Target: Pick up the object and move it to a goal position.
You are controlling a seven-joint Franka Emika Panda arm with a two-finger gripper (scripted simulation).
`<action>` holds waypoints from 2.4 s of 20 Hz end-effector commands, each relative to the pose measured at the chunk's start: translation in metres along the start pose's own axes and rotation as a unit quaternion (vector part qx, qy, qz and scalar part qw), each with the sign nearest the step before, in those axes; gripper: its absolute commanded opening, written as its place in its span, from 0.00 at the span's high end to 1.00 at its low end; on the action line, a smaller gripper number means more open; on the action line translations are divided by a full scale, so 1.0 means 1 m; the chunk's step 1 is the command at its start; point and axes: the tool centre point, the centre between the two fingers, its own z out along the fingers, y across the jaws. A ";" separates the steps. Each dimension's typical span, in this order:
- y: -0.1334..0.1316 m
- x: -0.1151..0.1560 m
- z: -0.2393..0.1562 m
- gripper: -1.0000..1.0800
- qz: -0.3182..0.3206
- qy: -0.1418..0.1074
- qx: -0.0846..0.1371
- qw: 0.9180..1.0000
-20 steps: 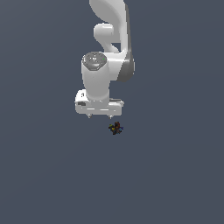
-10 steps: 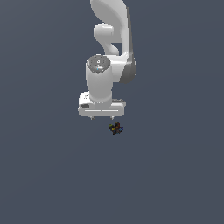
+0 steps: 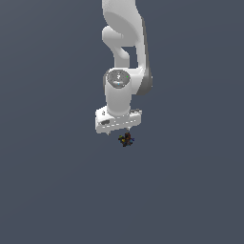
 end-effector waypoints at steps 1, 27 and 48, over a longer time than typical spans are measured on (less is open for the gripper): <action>-0.011 0.000 0.010 0.04 -0.039 0.003 0.001 0.999; -0.045 -0.002 0.064 0.04 -0.154 0.015 0.007 0.988; -0.045 0.002 0.083 1.00 -0.155 0.019 0.005 0.988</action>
